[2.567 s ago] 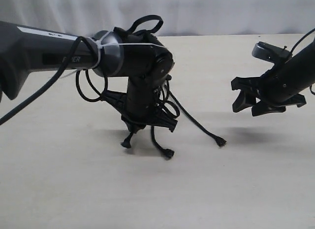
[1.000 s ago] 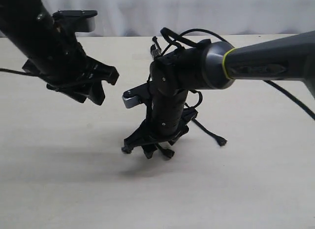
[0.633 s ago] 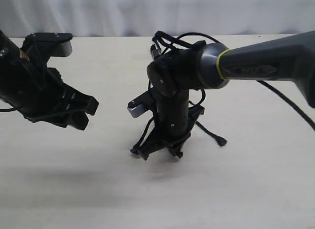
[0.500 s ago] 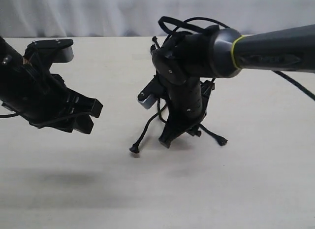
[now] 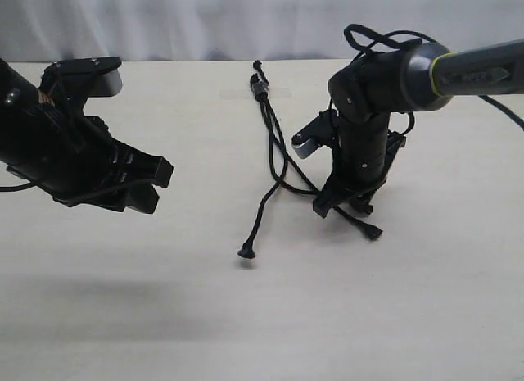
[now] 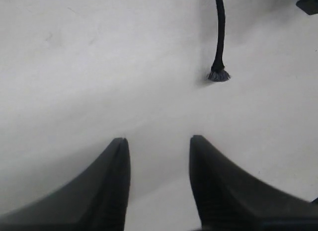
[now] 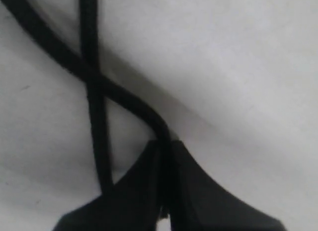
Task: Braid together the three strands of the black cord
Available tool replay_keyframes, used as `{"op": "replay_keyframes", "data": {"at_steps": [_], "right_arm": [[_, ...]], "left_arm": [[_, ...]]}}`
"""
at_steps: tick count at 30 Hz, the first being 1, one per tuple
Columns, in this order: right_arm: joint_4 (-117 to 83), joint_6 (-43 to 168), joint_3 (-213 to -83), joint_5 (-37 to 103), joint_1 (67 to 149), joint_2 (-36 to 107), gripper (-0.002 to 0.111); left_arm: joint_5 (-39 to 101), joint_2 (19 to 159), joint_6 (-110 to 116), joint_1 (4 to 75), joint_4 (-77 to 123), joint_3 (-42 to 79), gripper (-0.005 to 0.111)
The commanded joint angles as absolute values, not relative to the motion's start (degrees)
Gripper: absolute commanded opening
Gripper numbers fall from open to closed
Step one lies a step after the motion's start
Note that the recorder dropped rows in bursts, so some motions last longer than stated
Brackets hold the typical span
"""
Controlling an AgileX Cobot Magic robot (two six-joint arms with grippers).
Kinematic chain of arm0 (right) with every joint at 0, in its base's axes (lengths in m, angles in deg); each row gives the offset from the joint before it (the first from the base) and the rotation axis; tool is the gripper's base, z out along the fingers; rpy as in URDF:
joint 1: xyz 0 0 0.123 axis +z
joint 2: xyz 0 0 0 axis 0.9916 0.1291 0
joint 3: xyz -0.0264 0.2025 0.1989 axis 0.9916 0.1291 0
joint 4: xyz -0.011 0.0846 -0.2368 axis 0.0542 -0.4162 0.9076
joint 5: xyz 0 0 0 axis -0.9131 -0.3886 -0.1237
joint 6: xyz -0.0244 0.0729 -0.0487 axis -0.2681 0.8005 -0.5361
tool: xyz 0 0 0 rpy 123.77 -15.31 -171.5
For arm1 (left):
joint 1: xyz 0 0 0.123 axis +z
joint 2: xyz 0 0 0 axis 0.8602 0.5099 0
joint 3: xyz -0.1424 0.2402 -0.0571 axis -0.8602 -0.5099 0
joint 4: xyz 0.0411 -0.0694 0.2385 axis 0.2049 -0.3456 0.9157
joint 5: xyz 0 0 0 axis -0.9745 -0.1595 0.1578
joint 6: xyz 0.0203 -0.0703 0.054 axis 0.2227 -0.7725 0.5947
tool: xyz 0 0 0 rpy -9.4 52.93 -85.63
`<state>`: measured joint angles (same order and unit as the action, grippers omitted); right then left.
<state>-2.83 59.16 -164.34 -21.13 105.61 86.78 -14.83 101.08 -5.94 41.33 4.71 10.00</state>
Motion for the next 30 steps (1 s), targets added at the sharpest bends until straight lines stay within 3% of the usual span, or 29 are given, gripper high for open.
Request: {"op": "replay_keyframes", "data": {"at_steps": [1, 16, 30], "right_arm": [[-11.93, 54.25, -162.5, -22.8, 105.94, 87.34, 0.004], [-37.47, 45.65, -156.91, -21.17, 111.38, 87.34, 0.004], [-29.03, 54.0, -156.91, -21.0, 111.26, 83.11, 0.004]], "left_arm": [[-14.82, 100.7, -5.8, 41.28, 4.01, 9.69, 0.037], [-12.93, 100.7, -5.8, 41.28, 5.18, 9.69, 0.037], [-12.28, 100.7, -5.8, 41.28, 8.57, 9.69, 0.037]]}}
